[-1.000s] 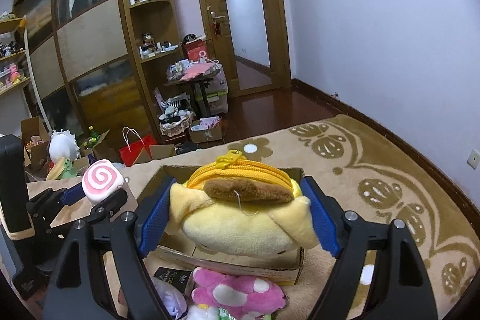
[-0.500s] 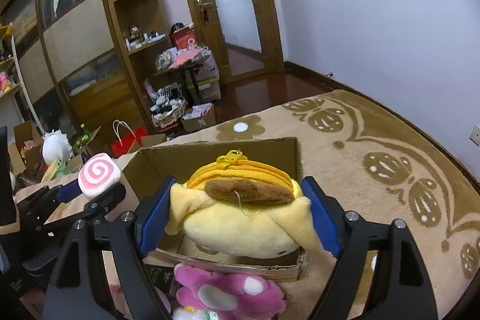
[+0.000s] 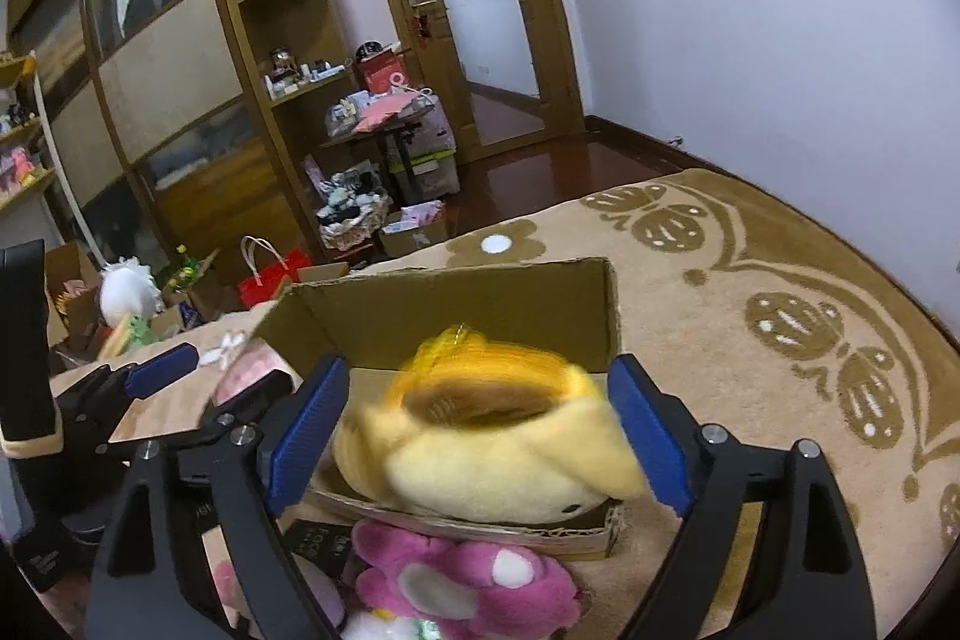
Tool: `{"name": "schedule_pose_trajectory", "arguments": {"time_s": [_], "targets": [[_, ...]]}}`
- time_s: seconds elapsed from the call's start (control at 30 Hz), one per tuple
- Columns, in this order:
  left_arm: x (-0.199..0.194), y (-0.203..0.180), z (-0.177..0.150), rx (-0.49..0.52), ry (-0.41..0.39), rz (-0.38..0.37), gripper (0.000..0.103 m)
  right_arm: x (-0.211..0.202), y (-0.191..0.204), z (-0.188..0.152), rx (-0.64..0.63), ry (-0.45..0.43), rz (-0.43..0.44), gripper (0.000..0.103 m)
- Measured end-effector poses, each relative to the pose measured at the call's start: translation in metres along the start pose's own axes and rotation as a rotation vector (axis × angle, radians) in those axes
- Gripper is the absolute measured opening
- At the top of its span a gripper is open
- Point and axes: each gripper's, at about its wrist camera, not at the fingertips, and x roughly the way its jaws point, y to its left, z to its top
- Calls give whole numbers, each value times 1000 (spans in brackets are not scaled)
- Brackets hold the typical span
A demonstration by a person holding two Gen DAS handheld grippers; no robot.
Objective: Organize soft objects
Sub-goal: 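Open both tools to drop the plushes into the box, then withdraw both open tools back toward the remaining toys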
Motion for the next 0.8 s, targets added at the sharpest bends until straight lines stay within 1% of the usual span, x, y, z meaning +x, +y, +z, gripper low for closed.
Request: {"name": "schedule_pose_trajectory", "arguments": {"time_s": [0.03,0.1,0.2,0.3,0.4,0.5,0.6,0.8], "targets": [[-2,0,1,6,-4,11,91,-1,0,0,7,1,12,94],[-2,1,3,18,14,24,92,-2,1,0,15,-1,10,103],[-5,7,4,7,19,37,92,-9,0,0,41,-28,13,103],[-9,17,7,-22,37,27,93,-15,0,3,60,-21,24,103],[-17,25,8,-51,57,17,93,-24,2,5,58,-30,23,103],[-28,31,7,-58,65,27,94,-35,6,7,50,-39,27,103],[-41,33,3,-56,78,36,99,-47,9,8,42,-45,24,103],[-63,38,-10,-96,97,33,99,-65,12,4,52,-32,27,103]]}}
